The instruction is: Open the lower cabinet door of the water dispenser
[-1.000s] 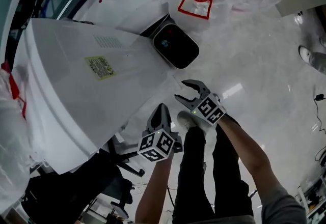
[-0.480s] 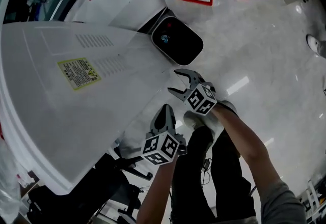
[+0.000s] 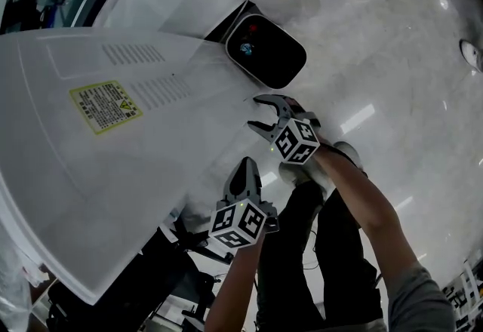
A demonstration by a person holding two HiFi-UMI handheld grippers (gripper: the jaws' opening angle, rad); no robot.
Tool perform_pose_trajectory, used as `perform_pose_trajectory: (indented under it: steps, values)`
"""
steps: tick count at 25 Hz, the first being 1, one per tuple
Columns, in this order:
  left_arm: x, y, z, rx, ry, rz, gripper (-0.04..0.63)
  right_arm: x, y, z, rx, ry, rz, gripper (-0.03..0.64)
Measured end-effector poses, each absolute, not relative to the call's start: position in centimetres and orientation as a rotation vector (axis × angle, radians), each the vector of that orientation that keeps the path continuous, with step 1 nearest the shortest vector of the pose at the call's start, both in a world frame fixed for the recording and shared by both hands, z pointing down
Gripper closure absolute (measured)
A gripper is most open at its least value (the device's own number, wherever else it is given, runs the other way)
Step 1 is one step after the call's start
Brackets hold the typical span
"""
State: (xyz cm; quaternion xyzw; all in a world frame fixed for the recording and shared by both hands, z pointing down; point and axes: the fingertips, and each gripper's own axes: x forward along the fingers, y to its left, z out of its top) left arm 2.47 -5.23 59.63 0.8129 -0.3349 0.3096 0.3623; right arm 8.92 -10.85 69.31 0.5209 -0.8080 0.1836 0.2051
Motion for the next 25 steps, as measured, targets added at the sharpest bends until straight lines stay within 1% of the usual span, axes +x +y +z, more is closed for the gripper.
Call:
perform_pose_trajectory:
  steps: [6,13,25]
  values:
    - [1.6,-5.6,59.6,2.084,-0.895,0.777,0.584,8.9,-10.7,69.2,1.462,-2.252,0.538,0.371]
    - [0.8,-4.5,59.4,2.056,-0.913,0.751,0.584,8.8,-10.4,69.2,1.541,-2.204,0.567,0.373]
    - [-1.6,-2.4,59.4,2.038,-0.937,0.758,0.584,7.4,-6.5,69.2,1.715,-2.097,0.602,0.378]
